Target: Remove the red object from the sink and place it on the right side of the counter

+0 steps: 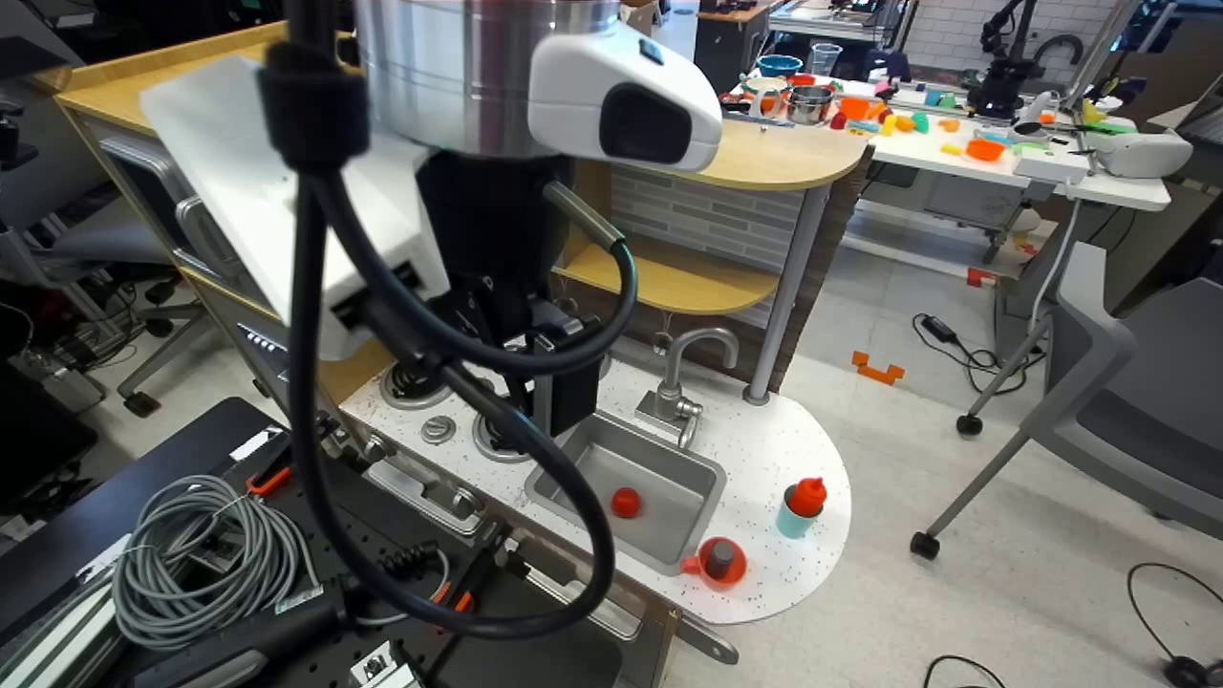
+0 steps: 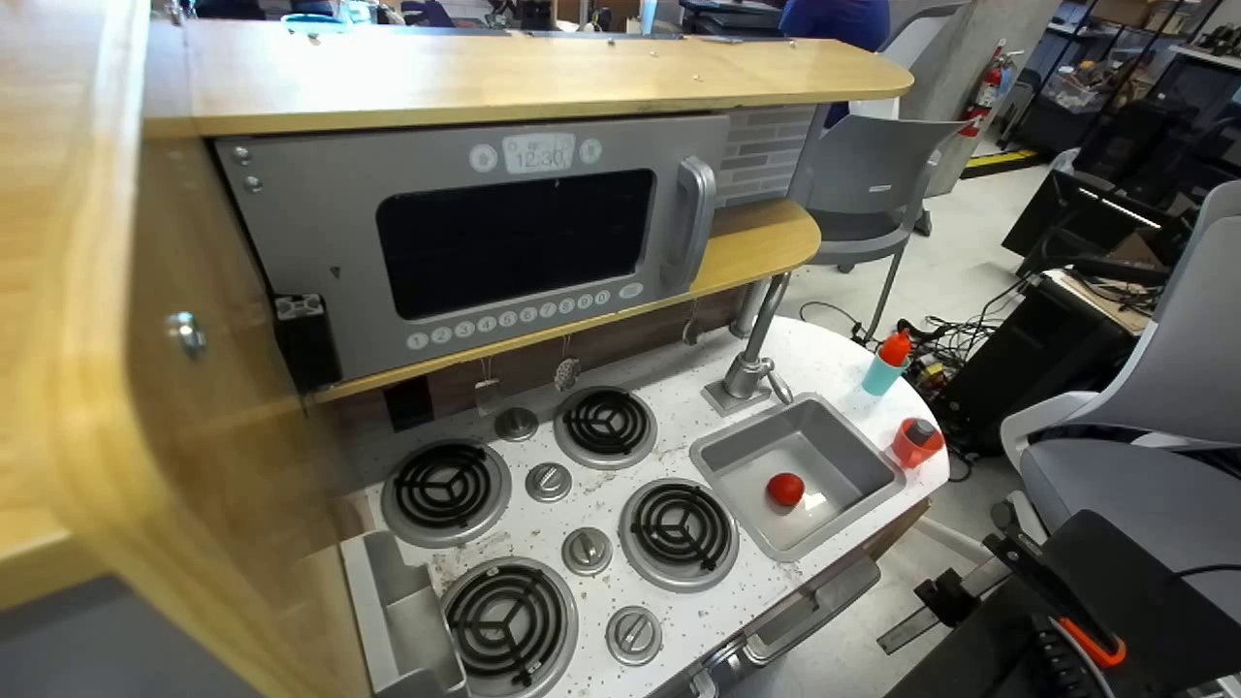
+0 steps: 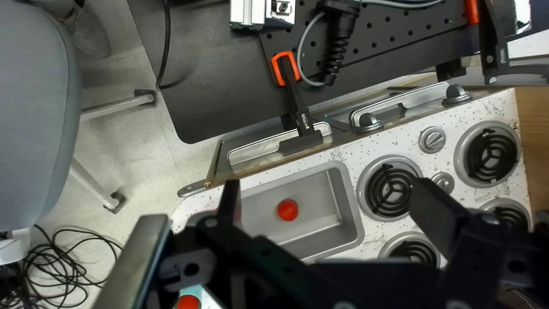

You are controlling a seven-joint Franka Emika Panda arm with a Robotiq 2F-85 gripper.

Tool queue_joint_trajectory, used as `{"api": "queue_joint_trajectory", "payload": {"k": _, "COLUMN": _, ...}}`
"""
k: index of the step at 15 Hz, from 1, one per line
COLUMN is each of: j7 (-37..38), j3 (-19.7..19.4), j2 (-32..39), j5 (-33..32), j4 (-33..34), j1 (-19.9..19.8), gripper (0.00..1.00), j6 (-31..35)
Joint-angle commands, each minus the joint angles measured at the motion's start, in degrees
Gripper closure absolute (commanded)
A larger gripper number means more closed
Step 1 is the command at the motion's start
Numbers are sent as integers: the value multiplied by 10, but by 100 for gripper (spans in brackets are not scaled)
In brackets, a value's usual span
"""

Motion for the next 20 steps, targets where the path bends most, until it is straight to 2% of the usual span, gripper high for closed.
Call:
{"api": "queue_joint_trajectory", "payload": {"k": 1, "j7": -2, "j3": 7, "j2": 1, "j5": 2, "j4": 1, "j1": -7, "gripper": 0, "j6": -2}}
{"api": "queue_joint_trajectory", "payload": {"k": 17, "j7": -2, "j3": 7, "j2": 1, "j5": 2, "j4": 1, "j1": -7, "gripper": 0, "j6": -2}}
{"api": "queue_joint_trajectory", "payload": {"k": 20, "j7": -20, "j3": 6, "j2": 0, "j5": 1, "j4": -1, "j1": -5, "gripper": 0, "j6": 14}}
